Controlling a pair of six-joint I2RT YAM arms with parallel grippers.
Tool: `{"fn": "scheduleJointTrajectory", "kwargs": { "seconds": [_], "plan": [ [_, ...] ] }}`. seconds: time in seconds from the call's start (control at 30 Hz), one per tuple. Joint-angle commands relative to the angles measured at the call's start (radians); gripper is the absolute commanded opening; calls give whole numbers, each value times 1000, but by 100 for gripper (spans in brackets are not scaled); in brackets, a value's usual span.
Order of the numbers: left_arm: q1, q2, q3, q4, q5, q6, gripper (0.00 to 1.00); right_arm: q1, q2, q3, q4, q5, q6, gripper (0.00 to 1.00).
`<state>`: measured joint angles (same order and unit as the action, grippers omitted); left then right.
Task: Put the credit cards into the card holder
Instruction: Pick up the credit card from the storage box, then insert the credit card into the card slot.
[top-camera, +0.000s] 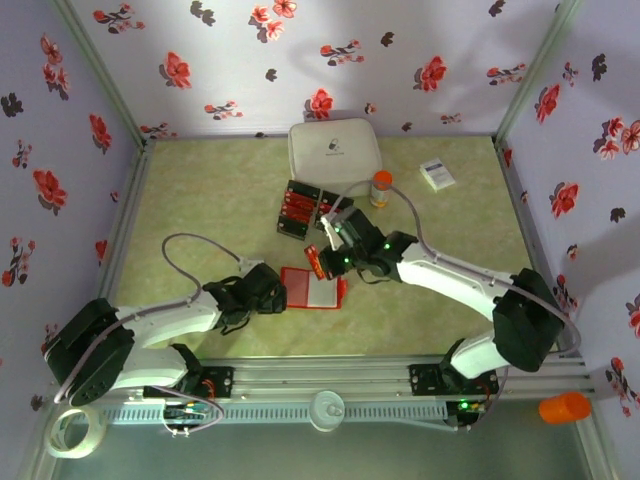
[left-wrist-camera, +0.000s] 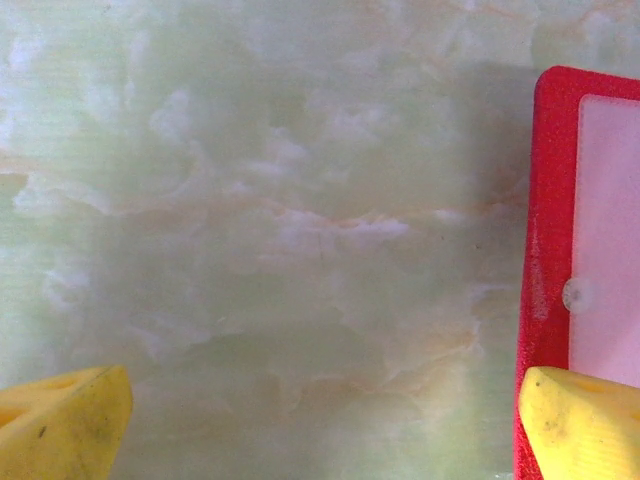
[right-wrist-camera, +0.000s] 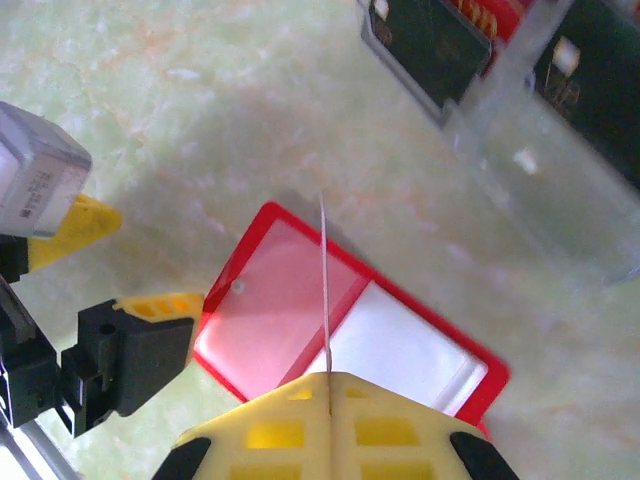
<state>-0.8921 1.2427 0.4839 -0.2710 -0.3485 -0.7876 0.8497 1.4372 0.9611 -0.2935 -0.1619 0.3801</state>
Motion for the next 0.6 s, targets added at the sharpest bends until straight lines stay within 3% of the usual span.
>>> {"fn": "scheduleJointTrajectory", "kwargs": {
  "seconds": [0.0,0.27,0.57],
  "plan": [
    [-12,15,30,-36,-34,-25,100,-7,-36,-80,237,-59,219,0],
    [-21,8,29,-43,-40,-33,100,-34,34,-172,398,-139,361,0],
    [-30,-18,21,-50,-41,-40,100,-51,118,-188,445,-176,387,0]
  ]
}}
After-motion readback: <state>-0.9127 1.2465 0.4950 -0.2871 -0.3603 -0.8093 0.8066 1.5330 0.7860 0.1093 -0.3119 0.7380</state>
